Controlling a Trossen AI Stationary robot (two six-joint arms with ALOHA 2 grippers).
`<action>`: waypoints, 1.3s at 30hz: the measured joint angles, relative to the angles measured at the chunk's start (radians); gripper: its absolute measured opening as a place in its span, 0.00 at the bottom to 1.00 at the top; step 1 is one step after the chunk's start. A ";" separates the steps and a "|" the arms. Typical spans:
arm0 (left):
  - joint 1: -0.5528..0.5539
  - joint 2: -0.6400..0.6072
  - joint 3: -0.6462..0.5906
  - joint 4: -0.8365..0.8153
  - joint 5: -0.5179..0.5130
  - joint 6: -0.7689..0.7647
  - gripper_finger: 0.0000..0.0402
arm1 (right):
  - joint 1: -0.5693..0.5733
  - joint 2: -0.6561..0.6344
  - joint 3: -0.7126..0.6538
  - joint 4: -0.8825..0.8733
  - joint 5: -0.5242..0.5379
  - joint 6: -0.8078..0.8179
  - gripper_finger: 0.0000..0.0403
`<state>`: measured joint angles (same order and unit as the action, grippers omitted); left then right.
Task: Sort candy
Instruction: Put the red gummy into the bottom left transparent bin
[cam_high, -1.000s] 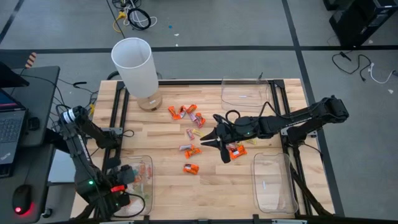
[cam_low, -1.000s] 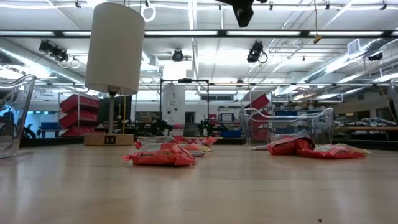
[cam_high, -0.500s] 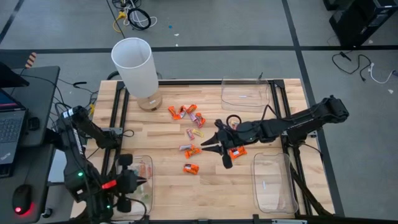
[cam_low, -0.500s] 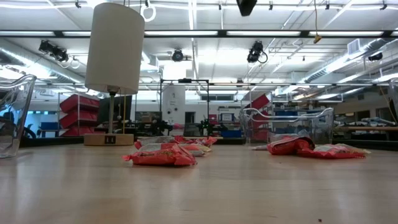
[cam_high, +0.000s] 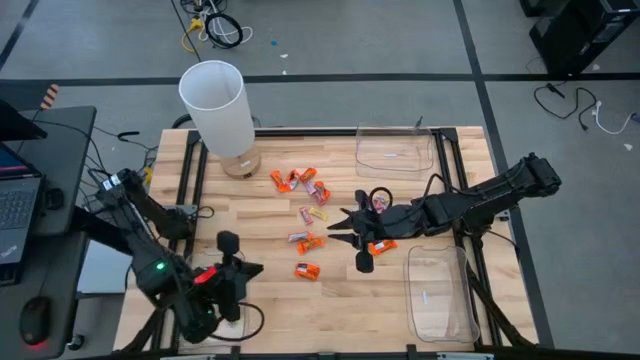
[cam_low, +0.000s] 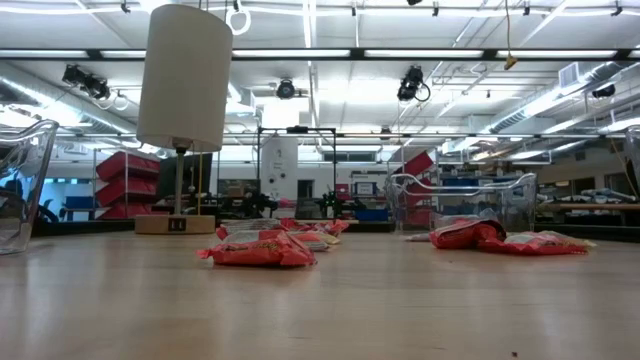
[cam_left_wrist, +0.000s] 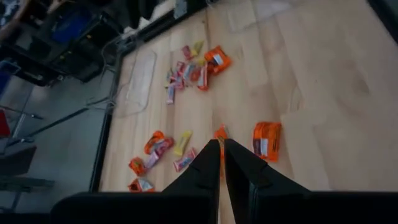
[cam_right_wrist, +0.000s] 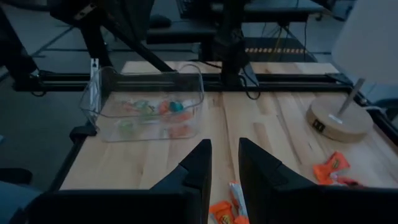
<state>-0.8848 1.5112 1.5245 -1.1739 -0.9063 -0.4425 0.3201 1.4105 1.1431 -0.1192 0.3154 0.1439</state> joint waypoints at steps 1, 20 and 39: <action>0.014 0.000 -0.012 0.018 0.018 0.022 0.06 | 0.002 0.000 0.000 -0.013 0.009 0.011 0.17; 0.295 0.000 -0.374 0.788 0.430 0.468 0.06 | -0.055 0.000 0.001 -0.176 0.118 0.258 0.17; 0.344 0.000 -0.583 1.255 0.658 0.567 0.06 | -0.224 0.005 -0.003 -0.720 0.019 0.673 0.17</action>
<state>-0.5411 1.5108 0.9412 0.0815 -0.2487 0.1244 0.0959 1.4153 1.1397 -0.8392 0.3341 0.8167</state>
